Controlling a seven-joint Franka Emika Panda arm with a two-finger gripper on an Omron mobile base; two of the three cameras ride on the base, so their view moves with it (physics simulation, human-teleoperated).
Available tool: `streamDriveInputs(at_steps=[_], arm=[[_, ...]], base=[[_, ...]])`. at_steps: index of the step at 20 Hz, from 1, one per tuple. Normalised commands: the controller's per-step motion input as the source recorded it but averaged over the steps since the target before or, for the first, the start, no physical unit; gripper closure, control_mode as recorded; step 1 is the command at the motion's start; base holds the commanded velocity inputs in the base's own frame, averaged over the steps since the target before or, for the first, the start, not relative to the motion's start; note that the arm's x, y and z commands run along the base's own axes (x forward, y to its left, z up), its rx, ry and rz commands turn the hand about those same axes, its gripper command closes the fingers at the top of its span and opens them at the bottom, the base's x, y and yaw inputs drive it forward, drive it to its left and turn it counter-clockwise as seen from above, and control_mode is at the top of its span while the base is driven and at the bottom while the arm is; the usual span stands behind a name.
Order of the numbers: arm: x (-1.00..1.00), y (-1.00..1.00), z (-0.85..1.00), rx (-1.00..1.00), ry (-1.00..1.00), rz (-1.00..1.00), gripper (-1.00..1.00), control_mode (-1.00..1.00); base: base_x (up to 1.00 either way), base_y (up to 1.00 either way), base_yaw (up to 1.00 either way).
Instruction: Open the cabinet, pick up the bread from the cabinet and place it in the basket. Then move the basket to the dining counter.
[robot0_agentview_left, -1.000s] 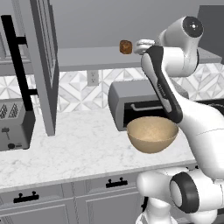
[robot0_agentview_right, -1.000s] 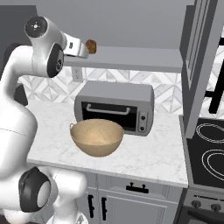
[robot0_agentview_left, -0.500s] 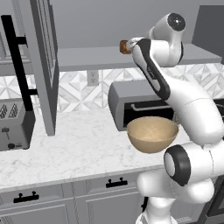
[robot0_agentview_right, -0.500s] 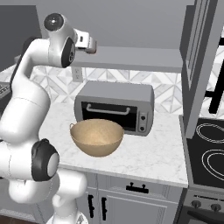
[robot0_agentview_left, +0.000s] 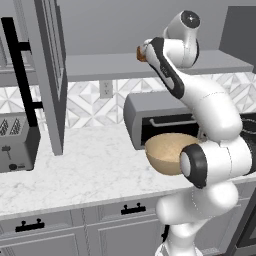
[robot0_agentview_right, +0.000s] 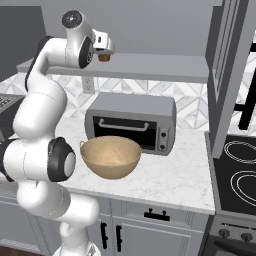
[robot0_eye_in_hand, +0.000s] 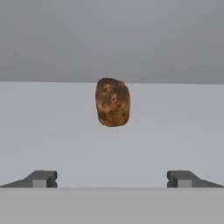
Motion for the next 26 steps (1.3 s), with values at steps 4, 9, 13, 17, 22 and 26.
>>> streamDriveInputs(at_steps=[4, 9, 13, 17, 22, 26], arm=[[0.38, 0.04, -0.05, 0.0, 0.0, 0.0, -1.0, -1.0], [0.1, 0.07, -0.12, 0.0, 0.0, 0.0, -1.0, -1.0], [0.02, 0.01, -0.2, 0.0, 0.0, 0.0, -1.0, -1.0], [0.17, 0.0, -0.24, 0.0, 0.0, 0.0, -1.0, -1.0], [0.4, 0.0, -0.09, 0.0, 0.0, 0.0, -1.0, -1.0], [0.34, 0.0, 0.0, 0.0, 0.0, 0.0, -1.0, -1.0]], base=[[0.0, 0.0, 0.0], [0.0, 0.0, 0.0], [0.0, 0.0, 0.0], [0.0, 0.0, 0.0], [0.0, 0.0, 0.0], [0.0, 0.0, 0.0]])
